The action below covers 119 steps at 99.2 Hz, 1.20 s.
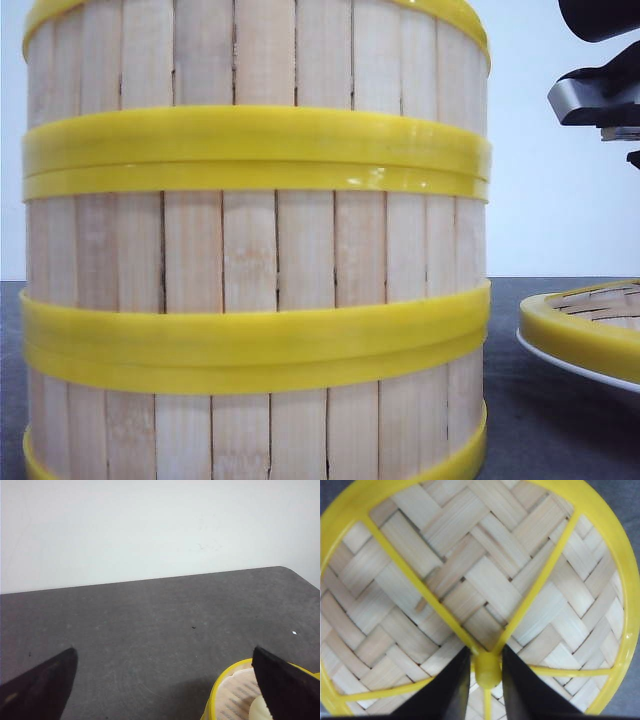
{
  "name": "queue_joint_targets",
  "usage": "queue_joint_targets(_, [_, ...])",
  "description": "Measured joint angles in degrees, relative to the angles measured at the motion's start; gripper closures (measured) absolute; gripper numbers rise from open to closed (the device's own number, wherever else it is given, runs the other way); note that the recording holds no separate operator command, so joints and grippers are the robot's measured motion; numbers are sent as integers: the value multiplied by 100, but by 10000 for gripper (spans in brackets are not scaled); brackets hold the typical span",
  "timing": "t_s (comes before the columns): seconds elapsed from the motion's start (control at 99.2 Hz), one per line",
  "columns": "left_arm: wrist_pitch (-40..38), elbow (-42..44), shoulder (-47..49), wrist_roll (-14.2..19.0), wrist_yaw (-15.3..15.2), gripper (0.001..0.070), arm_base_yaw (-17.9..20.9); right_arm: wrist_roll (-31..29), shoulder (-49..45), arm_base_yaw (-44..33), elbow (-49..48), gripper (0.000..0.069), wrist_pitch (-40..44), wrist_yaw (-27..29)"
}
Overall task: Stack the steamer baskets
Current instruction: 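Grasp the center hub of the woven bamboo lid with the right gripper, then lift the lid with the right gripper and place it atop the stack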
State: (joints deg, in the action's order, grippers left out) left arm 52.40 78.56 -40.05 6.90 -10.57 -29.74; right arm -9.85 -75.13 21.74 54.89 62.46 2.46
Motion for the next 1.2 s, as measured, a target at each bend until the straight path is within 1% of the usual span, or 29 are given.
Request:
queue_joint_targets(0.061, [-2,0,0,0,0,17,-2,0,0,0,2,622,4,2])
queue_joint_targets(0.272, [-2,0,0,0,0,17,-2,37,-4,-2,50,624,72,-7])
queue_joint_targets(0.413, [-2,0,0,0,0,17,-2,68,-39,-24,378,631,291,-96])
queue_joint_targets(0.635, [-4,0,0,0,0,17,-2,81,-31,-155,1958,635,734,-92])
queue_joint_targets(0.776, [-4,0,0,0,0,17,-2,90,-31,-160,3038,635,1045,208])
queue_joint_targets(0.837, [-2,0,0,0,0,17,-2,94,-31,-160,3469,635,1060,214])
queue_joint_targets(0.928, [-2,0,0,0,0,17,0,98,-31,-146,4054,635,1086,11])
queue_joint_targets(1.018, [-4,0,0,0,0,17,-2,96,-35,-13,4522,635,1261,-363])
queue_joint_targets(1.109, [-9,0,0,0,0,17,0,79,-107,291,4859,635,1432,-754])
queue_joint_targets(1.2, [-31,0,0,0,0,17,-2,57,-315,702,5128,635,1484,-850])
